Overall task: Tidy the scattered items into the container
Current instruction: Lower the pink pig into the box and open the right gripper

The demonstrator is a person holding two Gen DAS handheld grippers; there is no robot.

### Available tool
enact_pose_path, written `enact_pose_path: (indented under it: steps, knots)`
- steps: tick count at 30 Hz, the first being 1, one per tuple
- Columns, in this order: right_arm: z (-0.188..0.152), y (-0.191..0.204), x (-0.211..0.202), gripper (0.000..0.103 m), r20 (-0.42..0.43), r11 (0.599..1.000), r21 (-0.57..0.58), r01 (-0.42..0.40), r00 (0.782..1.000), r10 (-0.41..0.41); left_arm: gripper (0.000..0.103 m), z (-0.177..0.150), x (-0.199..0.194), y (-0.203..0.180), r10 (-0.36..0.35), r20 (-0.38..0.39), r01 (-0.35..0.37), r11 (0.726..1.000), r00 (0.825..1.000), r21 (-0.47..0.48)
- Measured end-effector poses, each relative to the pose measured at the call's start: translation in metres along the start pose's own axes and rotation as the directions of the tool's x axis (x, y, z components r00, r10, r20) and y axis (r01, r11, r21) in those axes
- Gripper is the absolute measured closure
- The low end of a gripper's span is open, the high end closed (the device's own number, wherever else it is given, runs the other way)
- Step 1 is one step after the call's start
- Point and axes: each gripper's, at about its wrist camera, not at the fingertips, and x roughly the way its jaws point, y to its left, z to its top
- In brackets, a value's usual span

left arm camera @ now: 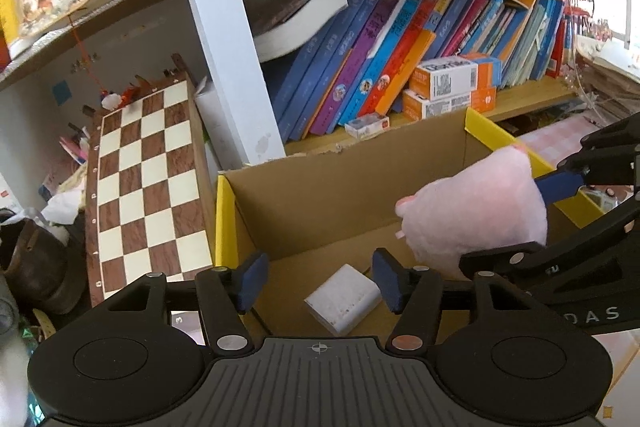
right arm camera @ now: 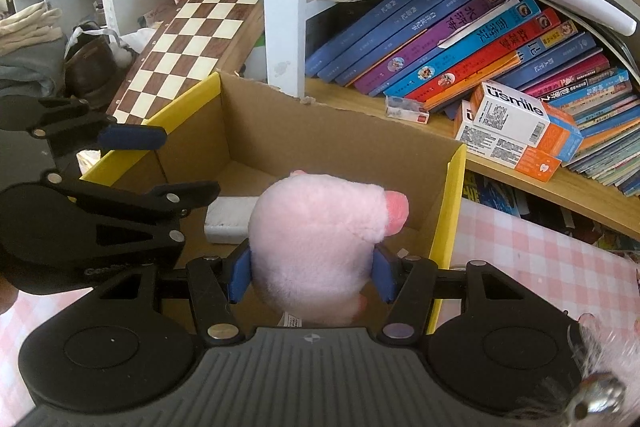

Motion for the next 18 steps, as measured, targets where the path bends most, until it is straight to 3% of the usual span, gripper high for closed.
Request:
enact_pose_path:
  steps: [18]
  knots:
    - [-0.006, 0.003, -0.004, 0.046, -0.038, 1.0, -0.005, 0.017, 0.999, -0.017, 0.035, -0.022, -0.042, 0.011, 0.026, 0.025, -0.024, 0.998, 0.999, -0.056]
